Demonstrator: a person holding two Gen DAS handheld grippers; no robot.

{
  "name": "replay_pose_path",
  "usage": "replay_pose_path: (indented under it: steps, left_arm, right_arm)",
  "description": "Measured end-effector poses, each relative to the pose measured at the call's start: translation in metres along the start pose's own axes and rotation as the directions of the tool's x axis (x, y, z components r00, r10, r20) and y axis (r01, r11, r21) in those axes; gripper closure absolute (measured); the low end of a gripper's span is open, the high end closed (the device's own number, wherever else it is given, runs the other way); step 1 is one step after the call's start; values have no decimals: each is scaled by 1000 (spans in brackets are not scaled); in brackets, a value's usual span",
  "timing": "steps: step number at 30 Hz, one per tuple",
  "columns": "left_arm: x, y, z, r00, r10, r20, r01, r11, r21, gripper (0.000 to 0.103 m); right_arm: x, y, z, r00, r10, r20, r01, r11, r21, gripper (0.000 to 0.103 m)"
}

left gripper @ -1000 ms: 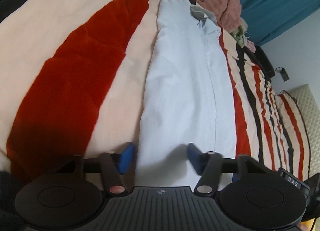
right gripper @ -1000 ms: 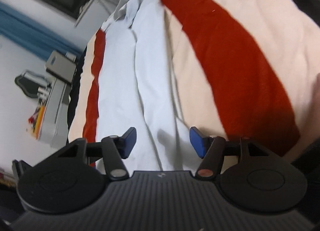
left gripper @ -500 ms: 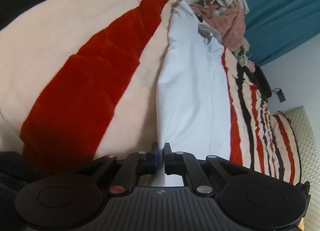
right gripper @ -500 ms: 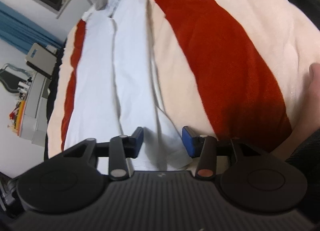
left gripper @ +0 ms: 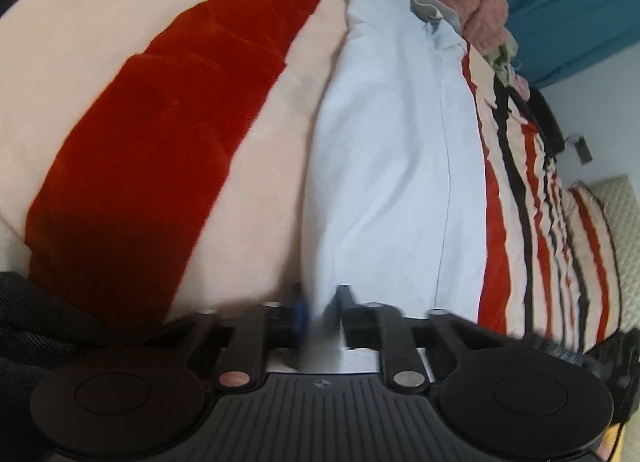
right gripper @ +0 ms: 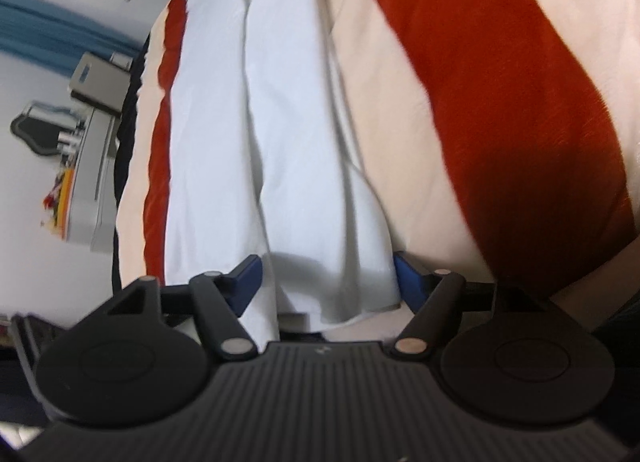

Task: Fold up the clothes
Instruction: 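Lift the hem end with both grippers and fold it over toward the collar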

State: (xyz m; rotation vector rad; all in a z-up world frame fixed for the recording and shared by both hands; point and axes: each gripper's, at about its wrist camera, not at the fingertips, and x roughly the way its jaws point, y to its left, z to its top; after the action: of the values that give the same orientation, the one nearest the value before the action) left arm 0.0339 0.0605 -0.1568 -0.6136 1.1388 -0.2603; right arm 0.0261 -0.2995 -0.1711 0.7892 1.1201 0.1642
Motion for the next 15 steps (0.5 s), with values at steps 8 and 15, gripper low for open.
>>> replay_pose_path:
  steps: [8, 15]
  left_arm:
    - [-50, -11, 8, 960, -239, 146, 248, 967, -52, 100]
    - [-113, -67, 19, 902, -356, 244, 368, 930, -6, 101]
  right_arm:
    - [-56, 10, -13, 976, 66, 207, -73, 997, 28, 94]
    - [-144, 45, -7, 902, 214, 376, -204, 977, -67, 94]
